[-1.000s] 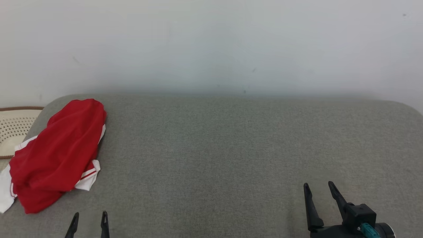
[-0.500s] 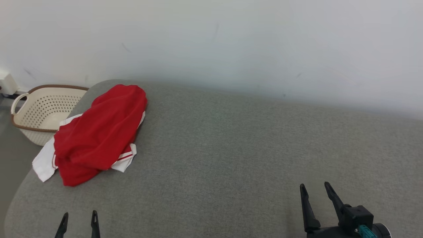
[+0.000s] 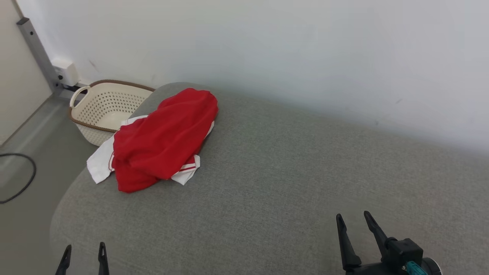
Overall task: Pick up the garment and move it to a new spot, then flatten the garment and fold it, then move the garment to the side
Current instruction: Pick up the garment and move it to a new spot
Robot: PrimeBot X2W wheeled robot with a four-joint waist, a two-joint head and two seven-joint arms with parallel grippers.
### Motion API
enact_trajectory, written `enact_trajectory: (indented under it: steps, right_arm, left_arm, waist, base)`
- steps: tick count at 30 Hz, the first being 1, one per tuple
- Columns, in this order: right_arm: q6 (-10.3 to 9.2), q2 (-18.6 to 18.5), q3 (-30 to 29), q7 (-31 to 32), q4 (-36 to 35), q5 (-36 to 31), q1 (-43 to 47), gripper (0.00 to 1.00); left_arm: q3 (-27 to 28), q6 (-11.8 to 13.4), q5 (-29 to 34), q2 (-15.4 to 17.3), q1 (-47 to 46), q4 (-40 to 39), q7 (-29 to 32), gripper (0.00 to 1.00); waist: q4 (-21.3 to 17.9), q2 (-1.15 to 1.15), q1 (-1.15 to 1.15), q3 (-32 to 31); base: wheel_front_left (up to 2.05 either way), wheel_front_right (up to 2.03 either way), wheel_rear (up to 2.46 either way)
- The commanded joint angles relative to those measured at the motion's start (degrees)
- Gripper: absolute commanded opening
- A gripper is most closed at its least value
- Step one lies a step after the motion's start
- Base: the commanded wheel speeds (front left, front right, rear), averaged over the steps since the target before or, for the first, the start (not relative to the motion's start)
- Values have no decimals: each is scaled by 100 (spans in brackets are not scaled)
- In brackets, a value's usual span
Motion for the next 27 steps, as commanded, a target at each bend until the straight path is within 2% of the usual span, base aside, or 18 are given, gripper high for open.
enact_trajectory:
  steps: [1, 7, 19, 27]
  right_arm:
    - [2, -1, 31, -37, 16, 54, 7, 100]
    - [2, -1, 121, -42, 37, 116, -40, 100]
    - [1, -3, 274, -47, 59, 122, -170, 100]
    - [1, -2, 238, -47, 50, 184, -81, 100]
  left_arm:
    - [8, 5, -28, 40, 6, -4, 1, 100]
    - [8, 16, -55, 94, 26, -31, 27, 100]
    - [96, 126, -176, 87, 155, -145, -11, 100]
    - [46, -70, -392, 95, -200, -187, 8, 100]
  waist:
    - [244, 0, 0, -42]
    - [526, 0, 0, -55]
    - [585, 0, 0, 18]
    - [443, 0, 0, -10]
  base:
    - [0, 0, 0]
    - [0, 0, 0]
    - [0, 0, 0]
    - [0, 0, 0]
